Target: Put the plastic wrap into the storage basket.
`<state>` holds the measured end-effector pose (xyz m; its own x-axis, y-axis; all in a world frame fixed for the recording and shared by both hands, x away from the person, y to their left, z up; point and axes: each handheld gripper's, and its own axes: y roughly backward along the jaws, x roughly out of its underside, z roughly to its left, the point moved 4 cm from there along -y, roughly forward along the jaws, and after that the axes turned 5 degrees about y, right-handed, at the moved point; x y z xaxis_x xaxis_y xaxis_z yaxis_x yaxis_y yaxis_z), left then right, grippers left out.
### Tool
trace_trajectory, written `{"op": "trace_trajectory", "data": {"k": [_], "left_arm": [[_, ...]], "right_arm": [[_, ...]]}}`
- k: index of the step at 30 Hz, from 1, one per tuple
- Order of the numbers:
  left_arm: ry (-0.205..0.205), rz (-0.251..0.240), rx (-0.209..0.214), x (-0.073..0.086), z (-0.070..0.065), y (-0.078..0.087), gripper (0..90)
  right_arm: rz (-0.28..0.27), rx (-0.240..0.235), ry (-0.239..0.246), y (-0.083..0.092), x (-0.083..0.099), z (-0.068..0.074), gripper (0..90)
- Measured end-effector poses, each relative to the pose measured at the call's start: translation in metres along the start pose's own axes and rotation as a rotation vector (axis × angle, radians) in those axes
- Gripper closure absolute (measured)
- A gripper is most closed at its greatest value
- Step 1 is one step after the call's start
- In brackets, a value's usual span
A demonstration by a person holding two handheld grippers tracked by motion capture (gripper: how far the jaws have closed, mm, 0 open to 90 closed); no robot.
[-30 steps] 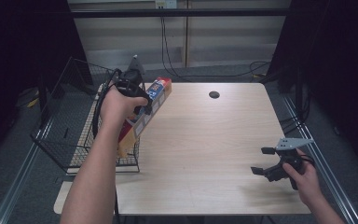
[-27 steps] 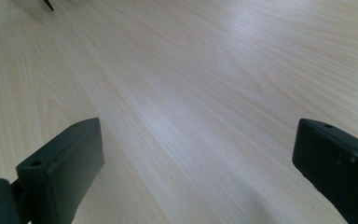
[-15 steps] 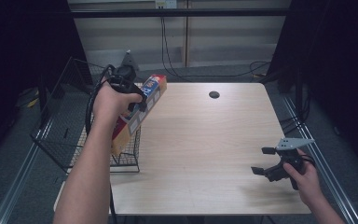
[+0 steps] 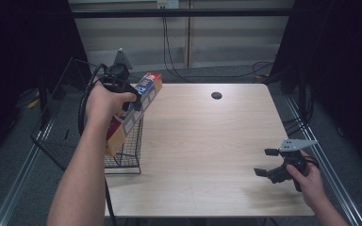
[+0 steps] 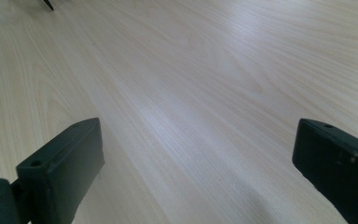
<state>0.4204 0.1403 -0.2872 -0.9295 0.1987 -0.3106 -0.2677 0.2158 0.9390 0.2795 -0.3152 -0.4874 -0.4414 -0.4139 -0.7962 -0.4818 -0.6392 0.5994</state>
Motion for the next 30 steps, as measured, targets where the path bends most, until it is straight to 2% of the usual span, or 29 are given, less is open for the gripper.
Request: {"op": "trace_trajectory", "data": {"k": [30], "left_arm": [[0.070, -0.033, -0.035, 0.006, 0.031, 0.023, 43.8]], "right_arm": [[0.001, -0.003, -0.004, -0.001, -0.001, 0.001, 1.9]]}}
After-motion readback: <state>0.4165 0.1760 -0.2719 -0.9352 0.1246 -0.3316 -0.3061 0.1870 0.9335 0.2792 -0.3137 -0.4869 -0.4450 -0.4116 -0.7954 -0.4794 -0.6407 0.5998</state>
